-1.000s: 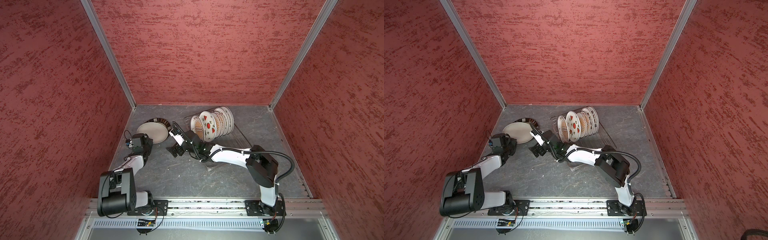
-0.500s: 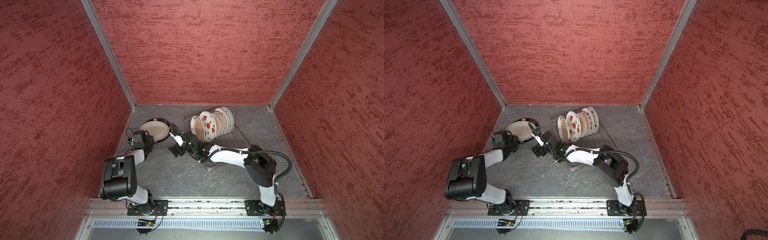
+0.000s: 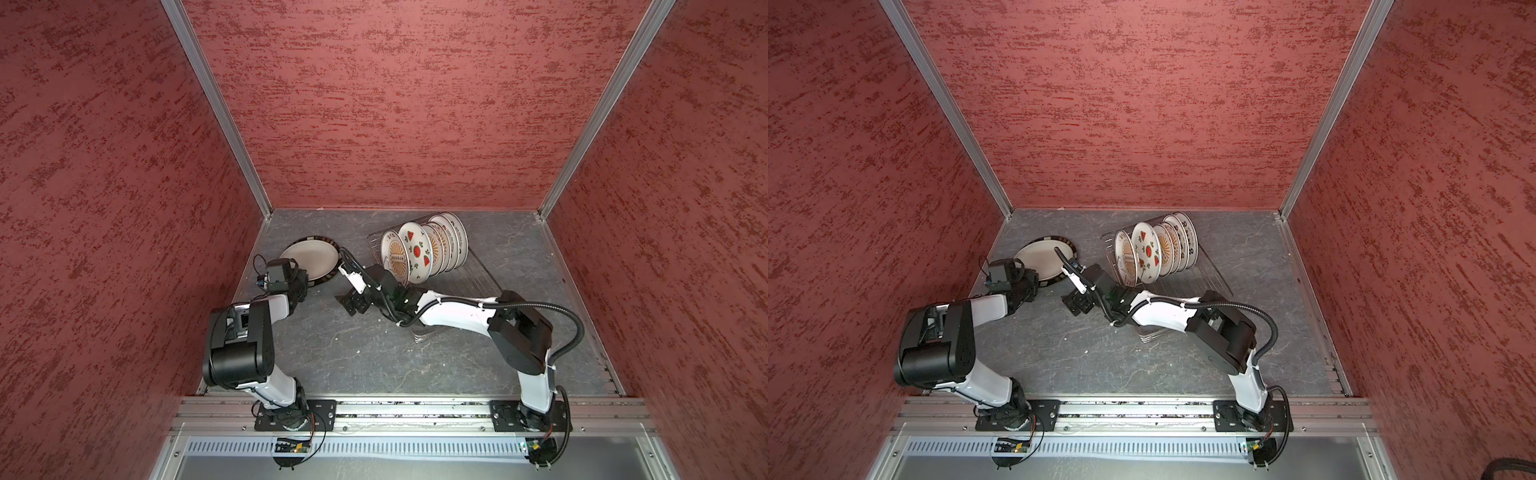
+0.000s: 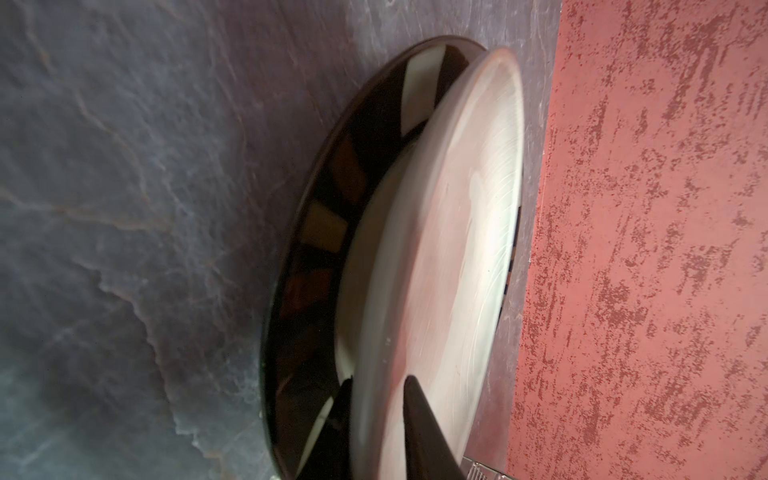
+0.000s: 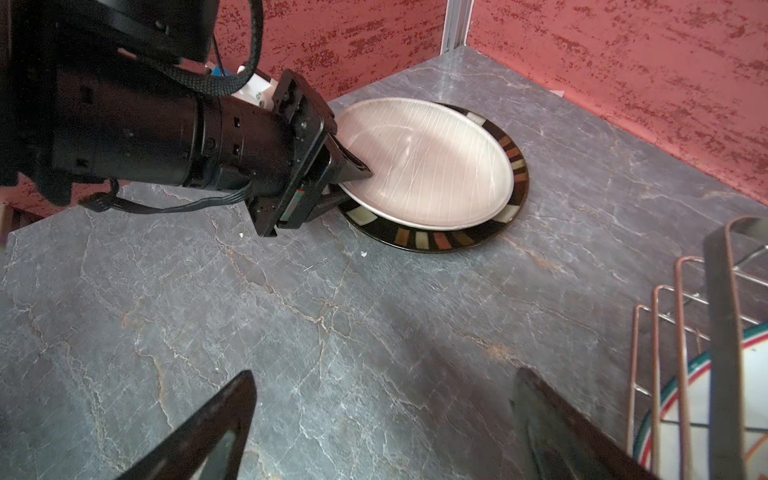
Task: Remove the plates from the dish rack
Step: 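Lower the white plate onto the dark-rimmed plate with the left gripper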
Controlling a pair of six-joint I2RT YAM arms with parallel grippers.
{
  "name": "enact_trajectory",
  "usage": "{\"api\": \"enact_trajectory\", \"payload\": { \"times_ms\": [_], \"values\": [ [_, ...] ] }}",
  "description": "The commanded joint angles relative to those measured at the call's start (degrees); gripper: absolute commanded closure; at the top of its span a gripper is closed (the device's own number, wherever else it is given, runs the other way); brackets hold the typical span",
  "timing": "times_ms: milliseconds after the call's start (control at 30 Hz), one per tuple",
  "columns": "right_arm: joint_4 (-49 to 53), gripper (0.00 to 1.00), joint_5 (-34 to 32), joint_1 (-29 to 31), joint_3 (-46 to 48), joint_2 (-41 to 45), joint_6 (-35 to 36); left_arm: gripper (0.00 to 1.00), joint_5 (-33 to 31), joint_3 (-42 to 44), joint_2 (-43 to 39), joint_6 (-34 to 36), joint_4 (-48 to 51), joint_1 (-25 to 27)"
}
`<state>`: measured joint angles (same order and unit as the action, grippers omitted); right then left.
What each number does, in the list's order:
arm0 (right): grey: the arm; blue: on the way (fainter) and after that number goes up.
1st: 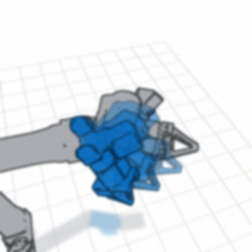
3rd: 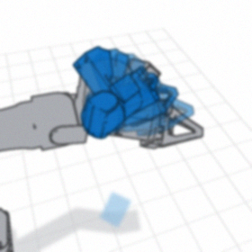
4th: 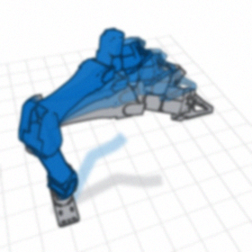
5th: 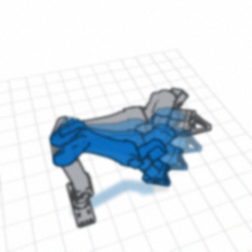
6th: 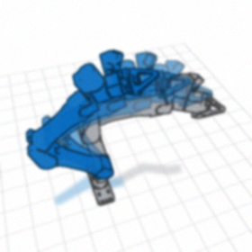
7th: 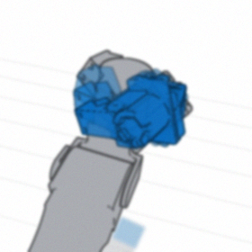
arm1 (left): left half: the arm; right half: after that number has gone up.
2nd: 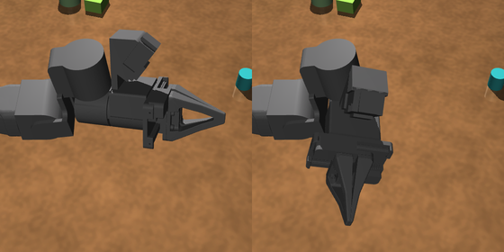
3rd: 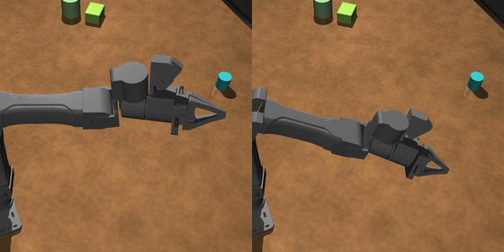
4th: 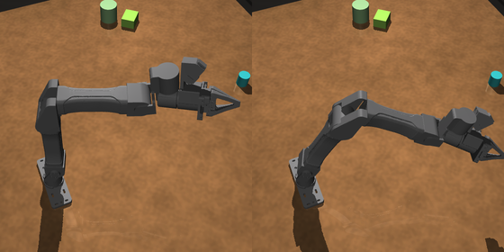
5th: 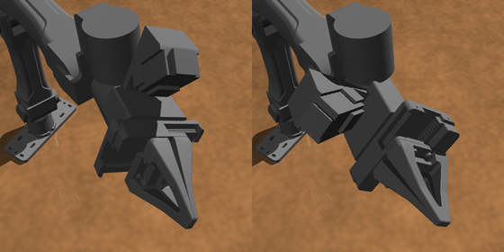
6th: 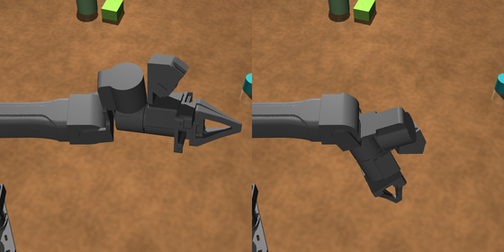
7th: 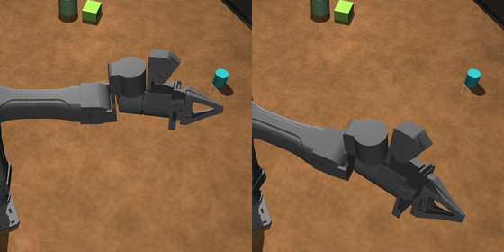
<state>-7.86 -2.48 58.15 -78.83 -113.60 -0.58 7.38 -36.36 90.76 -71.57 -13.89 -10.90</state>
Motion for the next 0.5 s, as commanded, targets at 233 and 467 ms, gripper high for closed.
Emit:
{"api": "enact_trajectory", "payload": {
  "times_ms": [233,467],
  "values": [
    [-0.4,0.04,-0.32,0.47,-1.26,-0.73,0.93,0.64,-2.77,-0.53,-1.85,0.73,0.68,-1.06],
    [-0.06,0.04,0.1,0.56,-1.47,-0.74,0.94,0.63,-5.19,0.51,-4.18,1.45,2.31,-0.56]
  ]
}}
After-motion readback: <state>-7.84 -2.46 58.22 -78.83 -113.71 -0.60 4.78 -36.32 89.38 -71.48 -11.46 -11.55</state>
